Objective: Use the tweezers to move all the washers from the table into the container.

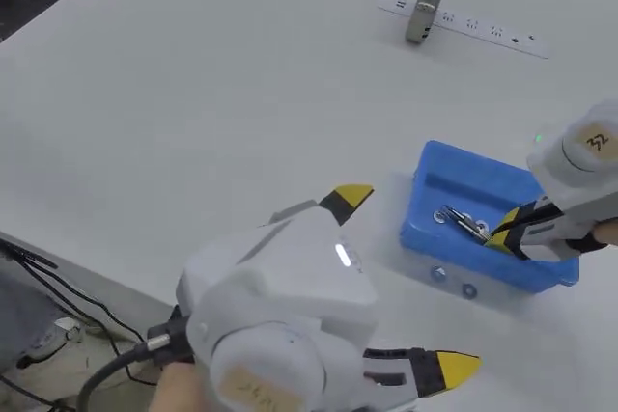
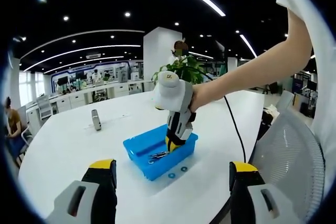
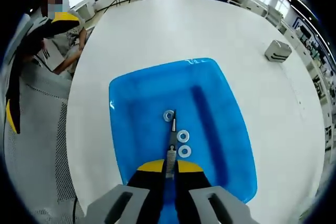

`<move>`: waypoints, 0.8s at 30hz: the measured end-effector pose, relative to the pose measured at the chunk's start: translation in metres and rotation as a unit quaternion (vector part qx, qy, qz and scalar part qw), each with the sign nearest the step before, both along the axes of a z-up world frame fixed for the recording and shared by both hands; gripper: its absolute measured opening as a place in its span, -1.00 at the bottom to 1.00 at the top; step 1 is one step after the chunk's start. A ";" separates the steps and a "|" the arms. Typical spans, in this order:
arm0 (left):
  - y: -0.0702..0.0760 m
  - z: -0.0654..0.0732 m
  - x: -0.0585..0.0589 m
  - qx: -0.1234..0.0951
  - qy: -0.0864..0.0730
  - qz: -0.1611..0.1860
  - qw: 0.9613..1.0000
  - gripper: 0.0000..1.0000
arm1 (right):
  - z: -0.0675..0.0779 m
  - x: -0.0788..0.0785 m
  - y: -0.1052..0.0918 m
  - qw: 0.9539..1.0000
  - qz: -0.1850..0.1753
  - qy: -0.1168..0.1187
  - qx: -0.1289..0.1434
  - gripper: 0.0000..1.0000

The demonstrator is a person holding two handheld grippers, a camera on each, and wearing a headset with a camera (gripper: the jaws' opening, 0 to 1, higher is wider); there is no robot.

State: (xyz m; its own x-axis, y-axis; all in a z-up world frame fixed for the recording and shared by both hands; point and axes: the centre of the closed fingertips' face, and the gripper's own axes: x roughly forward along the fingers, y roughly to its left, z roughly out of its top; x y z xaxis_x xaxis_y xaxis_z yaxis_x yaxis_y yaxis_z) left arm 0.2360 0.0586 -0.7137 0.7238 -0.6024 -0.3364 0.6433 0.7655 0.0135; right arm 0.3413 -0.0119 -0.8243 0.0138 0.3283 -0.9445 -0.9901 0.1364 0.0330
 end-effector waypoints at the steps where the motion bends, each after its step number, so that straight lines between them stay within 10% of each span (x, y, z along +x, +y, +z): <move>1: 0.000 0.000 0.000 0.001 0.000 0.000 1.000 0.81 | 0.000 0.001 0.000 1.000 0.002 -0.002 0.000 -0.96; 10: 0.001 0.005 0.000 -0.007 -0.010 0.003 1.000 0.80 | 0.042 0.010 0.006 0.994 -0.062 -0.038 0.081 -0.97; 14: -0.002 0.008 -0.001 -0.014 -0.013 -0.006 1.000 0.80 | 0.085 0.012 0.016 0.973 -0.136 -0.057 0.177 -0.97; 17: -0.011 0.005 -0.006 -0.002 -0.011 -0.032 0.999 0.78 | 0.116 0.007 0.022 0.941 -0.207 -0.036 0.266 -0.97; 19: -0.015 0.005 -0.009 0.009 -0.016 -0.043 0.999 0.74 | 0.134 0.001 0.022 0.908 -0.258 -0.010 0.329 -0.97; 20: -0.016 0.006 -0.010 0.011 -0.017 -0.045 0.999 0.71 | 0.144 -0.004 0.022 0.882 -0.292 0.016 0.369 -0.97; 22: -0.016 0.007 -0.010 0.010 -0.019 -0.048 0.999 0.66 | 0.150 -0.013 0.022 0.853 -0.322 0.049 0.408 -0.97; 24: -0.014 0.007 -0.009 0.007 -0.018 -0.045 0.999 0.63 | 0.151 -0.022 0.017 0.814 -0.370 0.079 0.442 -0.97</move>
State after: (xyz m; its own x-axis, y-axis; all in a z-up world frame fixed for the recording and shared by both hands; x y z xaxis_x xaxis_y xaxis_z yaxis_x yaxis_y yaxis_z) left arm 0.2268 0.0442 -0.7064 0.6795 -0.6604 -0.3195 0.7078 0.7047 0.0487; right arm 0.3196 0.0053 -0.6735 0.4169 0.8375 -0.3533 -0.6220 0.5463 0.5610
